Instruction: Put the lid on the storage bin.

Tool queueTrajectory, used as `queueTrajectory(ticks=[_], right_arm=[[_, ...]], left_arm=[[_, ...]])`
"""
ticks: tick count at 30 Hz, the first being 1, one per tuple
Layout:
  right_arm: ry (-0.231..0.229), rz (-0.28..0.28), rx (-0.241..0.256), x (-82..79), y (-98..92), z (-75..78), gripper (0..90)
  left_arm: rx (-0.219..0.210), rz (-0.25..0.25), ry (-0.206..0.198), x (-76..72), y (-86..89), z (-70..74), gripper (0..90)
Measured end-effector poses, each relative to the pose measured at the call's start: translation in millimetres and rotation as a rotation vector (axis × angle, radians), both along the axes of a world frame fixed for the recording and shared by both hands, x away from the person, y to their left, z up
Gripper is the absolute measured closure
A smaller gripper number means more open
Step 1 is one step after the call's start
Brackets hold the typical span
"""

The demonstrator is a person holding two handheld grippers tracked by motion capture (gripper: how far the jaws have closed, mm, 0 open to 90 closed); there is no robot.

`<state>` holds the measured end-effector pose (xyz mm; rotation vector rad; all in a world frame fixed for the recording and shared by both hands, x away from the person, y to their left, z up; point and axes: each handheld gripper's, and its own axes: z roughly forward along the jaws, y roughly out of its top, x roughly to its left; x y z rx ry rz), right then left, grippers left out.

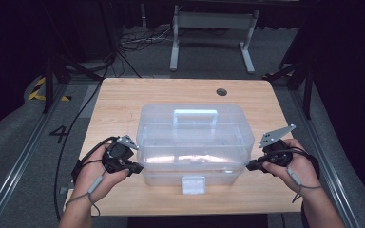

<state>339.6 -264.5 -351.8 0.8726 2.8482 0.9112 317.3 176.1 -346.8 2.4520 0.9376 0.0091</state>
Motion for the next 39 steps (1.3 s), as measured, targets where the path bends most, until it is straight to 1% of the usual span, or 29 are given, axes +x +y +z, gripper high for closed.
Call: queueTrajectory(ticks=[3,5,10,11,13,15,20,24,33,37,39], right_arm=[[0.007,0.004,-0.011,0.3,0.0,-1.1,90.0],[0.009,0.005,-0.016,0.5,0.3,-1.8,90.0],[0.014,0.004,-0.024,0.3,0.9,-2.3,90.0],[0.016,0.006,-0.026,0.5,0.9,-2.7,90.0],[0.022,0.007,-0.035,0.5,1.4,-3.3,90.0],[0.024,0.008,-0.041,0.7,1.9,-4.0,90.0],[0.029,0.01,-0.052,0.8,2.6,-5.2,90.0],[0.036,0.016,-0.055,1.0,2.8,-6.1,90.0],[0.052,0.026,-0.074,0.8,4.2,-8.3,90.0],[0.055,0.032,-0.082,0.8,4.8,-9.2,90.0],[0.059,0.034,-0.086,0.7,5.0,-9.5,90.0]], left_arm=[[0.008,-0.001,0.013,0.1,-1.4,-1.8,89.6],[0.016,-0.008,0.012,0.6,-1.5,-1.9,89.6],[0.016,-0.013,0.018,0.5,-1.3,-3.0,89.2],[0.017,-0.012,0.027,0.2,-1.7,-3.3,89.3],[0.028,-0.02,0.029,0.6,-2.2,-4.1,89.3],[0.028,-0.023,0.037,1.1,-2.7,-5.2,89.3],[0.039,-0.025,0.044,1.5,-3.6,-6.6,89.3],[0.052,-0.04,0.047,2.2,-3.8,-7.8,89.3],[0.058,-0.046,0.065,1.1,-4.3,-8.5,89.4],[0.064,-0.058,0.071,1.5,-4.2,-8.9,89.4],[0.074,-0.06,0.073,1.8,-5.0,-9.8,89.4]])
